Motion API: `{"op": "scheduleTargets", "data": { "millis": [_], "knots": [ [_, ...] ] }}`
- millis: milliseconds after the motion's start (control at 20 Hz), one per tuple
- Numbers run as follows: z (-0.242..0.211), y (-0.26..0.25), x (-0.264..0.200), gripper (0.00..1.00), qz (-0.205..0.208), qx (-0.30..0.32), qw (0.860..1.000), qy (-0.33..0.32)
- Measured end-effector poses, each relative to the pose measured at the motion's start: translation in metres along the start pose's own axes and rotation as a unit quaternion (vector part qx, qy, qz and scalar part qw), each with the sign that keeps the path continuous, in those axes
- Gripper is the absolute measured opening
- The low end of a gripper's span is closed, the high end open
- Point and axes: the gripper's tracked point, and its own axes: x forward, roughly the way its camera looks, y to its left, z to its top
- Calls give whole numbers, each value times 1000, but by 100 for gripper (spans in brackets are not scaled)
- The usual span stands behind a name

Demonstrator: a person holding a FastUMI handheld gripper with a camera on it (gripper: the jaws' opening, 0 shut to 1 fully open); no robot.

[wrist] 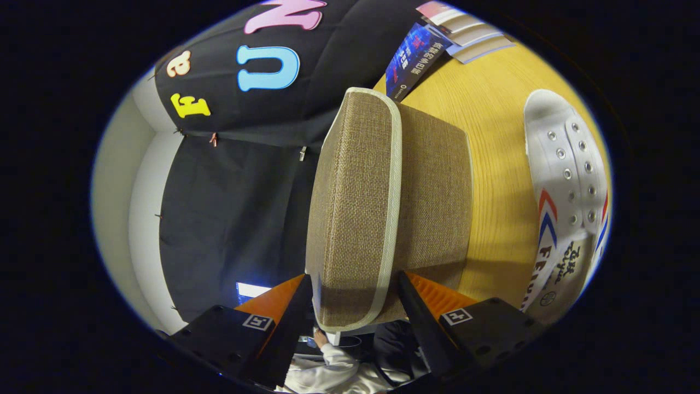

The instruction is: Open the storage box then place both shoes into the box .Put the left shoe in first, then the right shoe, with the right side of both shoes facing outward in a uniform manner.

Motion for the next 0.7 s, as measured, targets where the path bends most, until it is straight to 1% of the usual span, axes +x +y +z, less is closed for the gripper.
{"op": "scheduleTargets", "data": {
  "millis": [50,150,250,350,400,550,650,700],
  "knots": [
    [0,3,0,96,8,14,1000,3],
    [2,10,-6,87,23,37,999,6],
    [2,14,-9,86,30,48,998,9],
    [3,26,-14,85,52,65,997,8],
    [4,33,-15,75,62,75,995,7],
    [5,50,-18,75,84,96,992,8],
    [8,58,-18,58,90,107,990,1],
    [4,63,-18,50,93,116,989,9]
  ]
}}
